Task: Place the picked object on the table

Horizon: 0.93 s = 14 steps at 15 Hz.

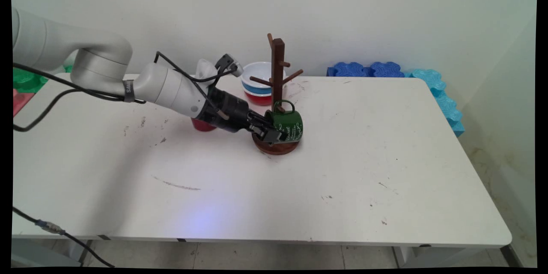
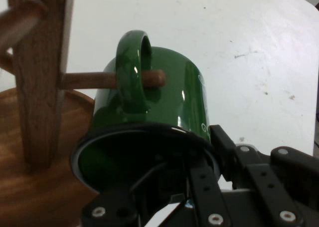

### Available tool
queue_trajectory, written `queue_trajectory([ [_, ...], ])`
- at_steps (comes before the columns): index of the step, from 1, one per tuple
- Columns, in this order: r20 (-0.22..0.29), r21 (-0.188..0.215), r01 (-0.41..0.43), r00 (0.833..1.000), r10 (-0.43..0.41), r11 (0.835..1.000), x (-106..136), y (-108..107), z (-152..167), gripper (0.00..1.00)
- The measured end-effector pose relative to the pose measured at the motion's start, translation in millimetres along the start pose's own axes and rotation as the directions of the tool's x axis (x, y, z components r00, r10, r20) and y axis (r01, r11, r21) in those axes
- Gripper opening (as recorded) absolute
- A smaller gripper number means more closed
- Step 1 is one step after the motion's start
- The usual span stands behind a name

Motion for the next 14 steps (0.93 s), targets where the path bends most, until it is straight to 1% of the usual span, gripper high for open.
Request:
queue_trajectory([
  [8, 0.012, -0.02, -0.028, 1.0, 0.028, 0.999, 1.0, 15.9, -9.2, 0.0],
  [14, 0.032, -0.033, -0.052, 0.998, 0.053, 0.998, -0.9, 24.7, -16.4, 0.0],
])
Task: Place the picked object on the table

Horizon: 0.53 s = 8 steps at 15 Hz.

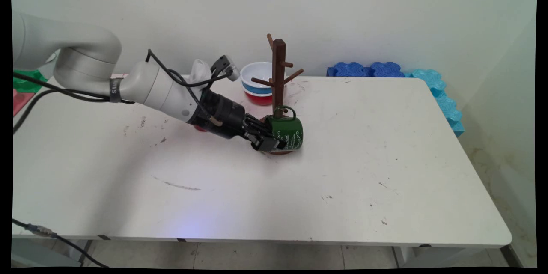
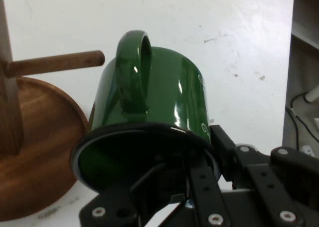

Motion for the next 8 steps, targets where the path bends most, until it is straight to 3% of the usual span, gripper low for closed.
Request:
queue_trajectory([
  [8, 0.056, 0.051, -0.075, 0.996, 0.072, 0.996, 3.3, -4.2, -20.4, 0.0],
])
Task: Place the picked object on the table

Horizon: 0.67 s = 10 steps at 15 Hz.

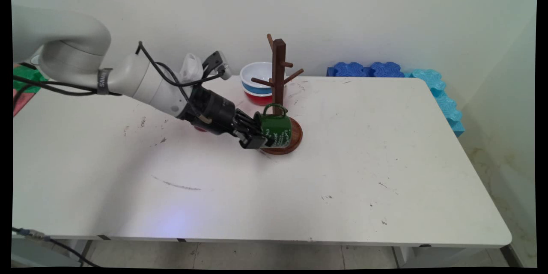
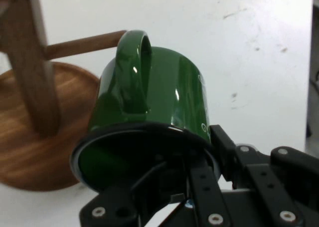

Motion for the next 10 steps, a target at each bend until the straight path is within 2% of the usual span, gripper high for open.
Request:
queue_trajectory([
  [5, 0.068, 0.037, -0.077, 0.995, 0.074, 0.996, 0.1, -4.0, -19.1, 0.0],
  [10, 0.148, 0.055, -0.16, 0.977, 0.151, 0.986, -3.0, -4.4, -39.0, 0.0],
])
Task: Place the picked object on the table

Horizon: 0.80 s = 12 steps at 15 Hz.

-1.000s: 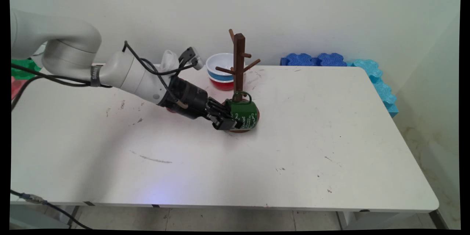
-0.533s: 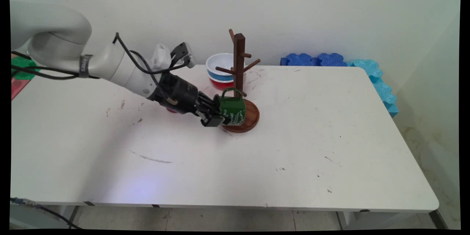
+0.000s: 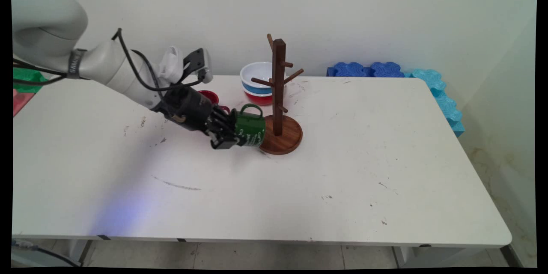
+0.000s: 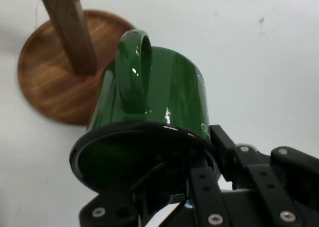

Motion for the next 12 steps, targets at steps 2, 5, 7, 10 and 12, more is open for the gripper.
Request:
queue_trajectory([
  [2, 0.036, 0.011, -0.035, 0.999, 0.035, 0.999, -2.8, -0.1, -6.3, 0.0],
  [5, 0.099, 0.029, -0.09, 0.991, 0.087, 0.995, -6.6, -0.4, -14.8, 0.0],
  [7, 0.127, 0.036, -0.114, 0.986, 0.108, 0.993, -8.2, -0.5, -17.8, 0.0],
  [10, 0.183, 0.046, -0.161, 0.972, 0.15, 0.986, -12.2, -0.4, -22.6, 0.0],
  [12, 0.223, 0.051, -0.194, 0.958, 0.178, 0.98, -15.2, -0.5, -26.0, 0.0],
])
